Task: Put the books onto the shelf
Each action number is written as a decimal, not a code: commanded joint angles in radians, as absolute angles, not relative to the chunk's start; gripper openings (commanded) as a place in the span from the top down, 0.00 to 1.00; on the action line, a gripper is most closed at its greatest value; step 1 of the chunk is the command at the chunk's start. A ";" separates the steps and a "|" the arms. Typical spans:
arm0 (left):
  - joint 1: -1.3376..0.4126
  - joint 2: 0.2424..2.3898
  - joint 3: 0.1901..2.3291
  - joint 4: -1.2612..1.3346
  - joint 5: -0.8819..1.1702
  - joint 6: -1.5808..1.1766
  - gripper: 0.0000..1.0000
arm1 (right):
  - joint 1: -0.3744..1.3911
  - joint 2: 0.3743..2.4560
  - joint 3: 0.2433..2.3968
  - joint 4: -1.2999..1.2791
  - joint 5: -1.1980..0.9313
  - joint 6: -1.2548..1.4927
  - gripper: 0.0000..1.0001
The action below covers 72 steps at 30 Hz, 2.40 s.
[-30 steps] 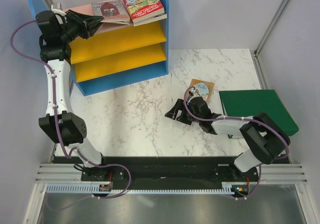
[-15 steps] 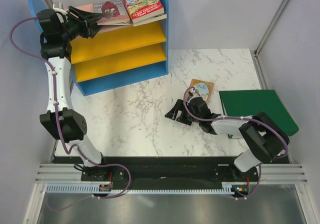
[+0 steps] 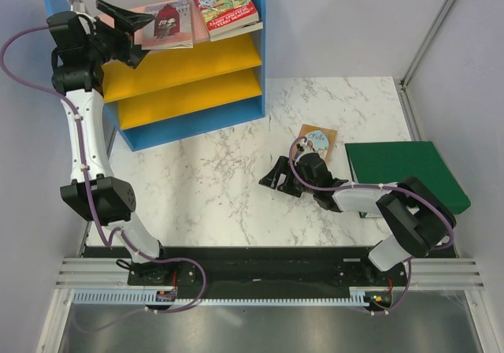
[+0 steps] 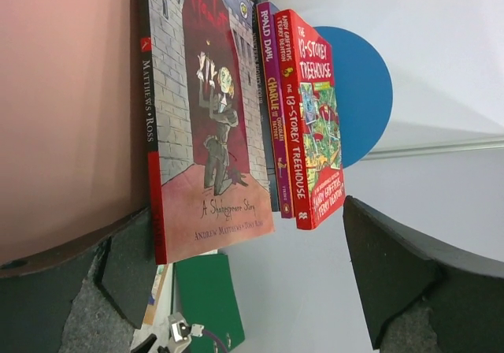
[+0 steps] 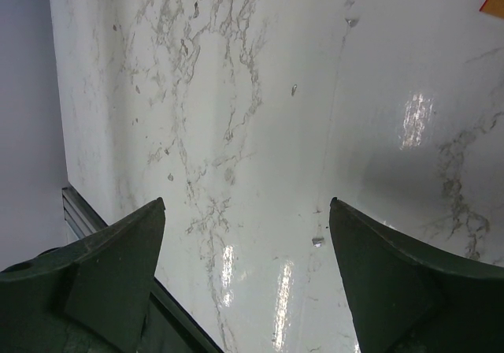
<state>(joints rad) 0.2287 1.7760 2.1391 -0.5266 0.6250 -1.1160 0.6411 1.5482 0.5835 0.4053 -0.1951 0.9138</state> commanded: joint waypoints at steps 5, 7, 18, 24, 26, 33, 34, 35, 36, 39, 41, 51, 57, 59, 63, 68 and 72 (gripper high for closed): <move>0.236 1.758 2.077 -0.647 0.661 -0.997 0.00 | 0.640 1.545 0.580 0.445 -0.207 0.917 0.08; 0.235 1.752 2.065 -0.649 0.670 -0.983 0.00 | 0.641 1.546 0.580 0.443 -0.206 0.917 0.08; 0.204 1.758 2.063 -0.647 0.703 -0.969 0.00 | 0.640 1.546 0.578 0.448 -0.207 0.920 0.08; 0.206 1.729 1.988 -0.649 0.706 -0.956 0.00 | 0.640 1.540 0.577 0.443 -0.206 0.922 0.08; 0.206 1.707 1.950 -0.649 0.698 -0.930 0.00 | 0.640 1.529 0.578 0.439 -0.198 0.914 0.08; 0.201 1.438 1.677 -0.614 0.598 -0.781 0.00 | 0.640 1.404 0.617 0.250 -0.048 0.841 0.02; 0.201 1.343 1.579 -0.601 0.588 -0.767 0.00 | 0.640 1.384 0.626 0.221 -0.026 0.828 0.02; 0.199 1.298 1.528 -0.591 0.559 -0.756 0.00 | 0.637 1.340 0.640 0.166 -0.006 0.816 0.02; 0.189 1.243 1.419 -0.577 0.548 -0.740 0.00 | 0.634 1.316 0.646 0.135 0.056 0.801 0.02; 0.122 1.070 1.214 -0.540 0.496 -0.677 0.00 | 0.615 1.232 0.664 0.032 0.138 0.782 0.02; 0.054 0.999 1.131 -0.543 0.425 -0.635 0.00 | 0.583 1.177 0.672 -0.044 0.202 0.776 0.02; -0.377 1.153 0.759 -0.259 0.305 -0.742 0.00 | 0.256 1.187 0.627 -0.112 0.086 0.784 0.02; -0.537 1.460 0.934 -0.164 0.255 -0.753 0.00 | 0.166 1.319 0.581 0.038 -0.043 0.795 0.20; -0.558 1.534 1.009 -0.160 0.255 -0.752 0.00 | 0.158 1.347 0.578 0.074 -0.069 0.799 0.29; -0.571 1.666 1.092 -0.146 0.285 -0.767 0.00 | 0.146 1.423 0.578 0.142 -0.125 0.816 0.47; -0.574 1.712 1.089 -0.132 0.291 -0.779 0.00 | 0.140 1.483 0.592 0.215 -0.172 0.831 0.57; -0.574 1.698 1.065 -0.133 0.279 -0.772 0.00 | 0.140 1.520 0.577 0.287 -0.210 0.854 0.79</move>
<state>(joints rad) -0.5690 1.7145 1.0725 -0.1734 0.2901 -0.7551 0.1436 1.4948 0.5777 0.1627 -0.1524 0.8284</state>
